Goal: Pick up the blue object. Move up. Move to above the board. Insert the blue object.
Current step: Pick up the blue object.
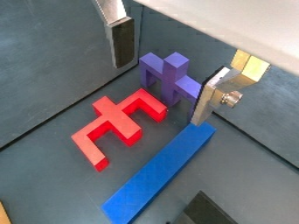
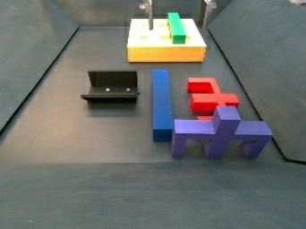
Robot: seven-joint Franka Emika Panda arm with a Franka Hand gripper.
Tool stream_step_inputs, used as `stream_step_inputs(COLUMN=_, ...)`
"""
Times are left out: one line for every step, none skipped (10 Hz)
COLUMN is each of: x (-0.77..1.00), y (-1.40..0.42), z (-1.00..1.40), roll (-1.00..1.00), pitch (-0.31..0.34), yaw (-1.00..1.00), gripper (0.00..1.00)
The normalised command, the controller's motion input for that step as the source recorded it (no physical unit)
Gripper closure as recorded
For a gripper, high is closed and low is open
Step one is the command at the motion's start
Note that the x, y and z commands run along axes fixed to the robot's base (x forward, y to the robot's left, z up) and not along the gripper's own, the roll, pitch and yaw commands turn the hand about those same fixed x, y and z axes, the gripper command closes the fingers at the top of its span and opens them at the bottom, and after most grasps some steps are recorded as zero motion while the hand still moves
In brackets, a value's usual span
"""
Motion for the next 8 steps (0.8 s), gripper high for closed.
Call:
stream_step_inputs(x=0.0, y=0.01, z=-0.39, roll=-0.11, pitch=-0.064, yaw=0.0, gripper=0.0)
stream_step_inputs(x=-0.01, y=0.11, z=-0.7, roll=-0.19, pitch=-0.124, yaw=0.0, gripper=0.0)
stream_step_inputs(x=0.0, y=0.07, z=-0.79, roll=-0.15, pitch=-0.126, yaw=-0.04, gripper=0.0)
stream_step_inputs(x=0.0, y=0.08, z=-0.81, roll=-0.13, pitch=-0.13, yaw=-0.07, gripper=0.0)
stream_step_inputs(x=0.0, y=0.07, z=-0.82, roll=-0.1, pitch=-0.146, yaw=-0.08, gripper=0.0)
stream_step_inputs(x=0.04, y=0.07, z=-0.86, roll=-0.09, pitch=-0.121, yaw=-0.1, gripper=0.0)
stream_step_inputs(x=0.17, y=0.02, z=-0.86, roll=-0.06, pitch=-0.076, yaw=-0.11, gripper=0.0)
stream_step_inputs(x=0.19, y=0.03, z=-0.79, roll=-0.09, pitch=-0.069, yaw=-0.09, gripper=0.0)
